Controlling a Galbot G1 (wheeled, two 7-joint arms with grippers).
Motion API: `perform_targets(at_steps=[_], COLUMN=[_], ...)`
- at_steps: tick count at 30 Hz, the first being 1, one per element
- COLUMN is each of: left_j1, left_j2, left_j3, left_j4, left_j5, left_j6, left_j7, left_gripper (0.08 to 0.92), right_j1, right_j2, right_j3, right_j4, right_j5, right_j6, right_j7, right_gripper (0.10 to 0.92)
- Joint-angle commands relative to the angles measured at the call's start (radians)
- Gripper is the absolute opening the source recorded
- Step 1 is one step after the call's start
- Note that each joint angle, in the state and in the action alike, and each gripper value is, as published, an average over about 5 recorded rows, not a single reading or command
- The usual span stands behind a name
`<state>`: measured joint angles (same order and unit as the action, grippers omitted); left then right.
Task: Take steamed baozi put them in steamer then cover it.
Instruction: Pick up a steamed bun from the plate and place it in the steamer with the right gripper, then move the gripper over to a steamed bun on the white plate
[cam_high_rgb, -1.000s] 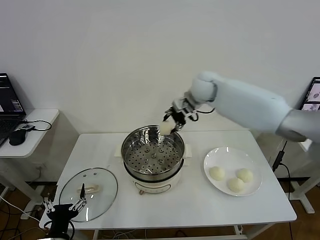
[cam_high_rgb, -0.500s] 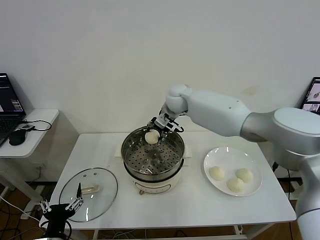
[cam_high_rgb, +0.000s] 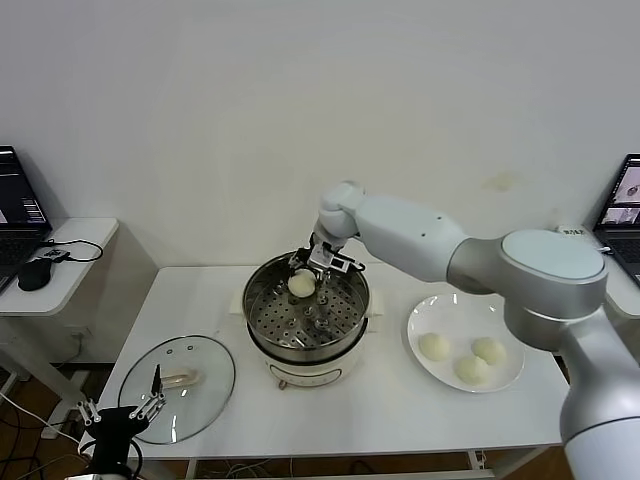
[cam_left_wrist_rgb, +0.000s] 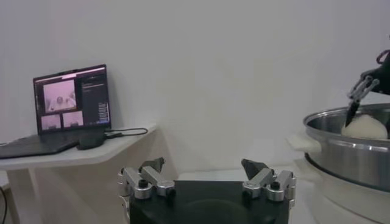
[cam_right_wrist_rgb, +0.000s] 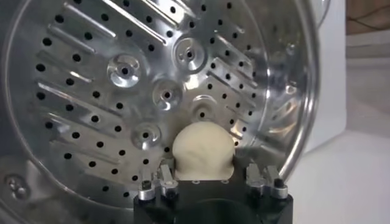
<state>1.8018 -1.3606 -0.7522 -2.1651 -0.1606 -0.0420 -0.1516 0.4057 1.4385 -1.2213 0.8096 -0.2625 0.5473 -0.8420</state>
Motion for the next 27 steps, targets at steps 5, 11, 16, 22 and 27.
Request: perform_targets(at_steps=[5, 11, 16, 22, 27], left_j1=[0.001, 0.003, 0.002, 0.005, 0.004], left_j2=[-0.003, 0.0, 0.006, 0.015, 0.015], left_j3=[-0.003, -0.012, -0.017, -0.018, -0.01], left_j4=[-0.01, -0.028, -0.041, -0.051, -0.046], left_j5=[-0.002, -0.008, -0.011, -0.01, -0.006], left_j6=[0.005, 0.013, 0.02, 0.025, 0.024], left_j7=[0.001, 0.002, 0.003, 0.004, 0.003], left_gripper=[0.823, 0.823, 0.823, 0.823, 0.823], right_j1=[0.135, 0.255, 0.282, 0.231, 0.103], right_j2=[-0.08, -0.261, -0.466, -0.731, -0.918], right_j3=[-0.034, -0.056, -0.034, -0.024, 0.051], right_j4=[0.121, 0.384, 0.567, 0.714, 0.76], right_j5=[0.217, 0.435, 0.532, 0.477, 0.398], right_j6=[-0.141, -0.563, -0.832, -0.925, -0.912], right_j7=[-0.102, -0.198, -0.194, -0.181, -0.184], right_gripper=[0.797, 0.822, 0.823, 0.823, 0.823])
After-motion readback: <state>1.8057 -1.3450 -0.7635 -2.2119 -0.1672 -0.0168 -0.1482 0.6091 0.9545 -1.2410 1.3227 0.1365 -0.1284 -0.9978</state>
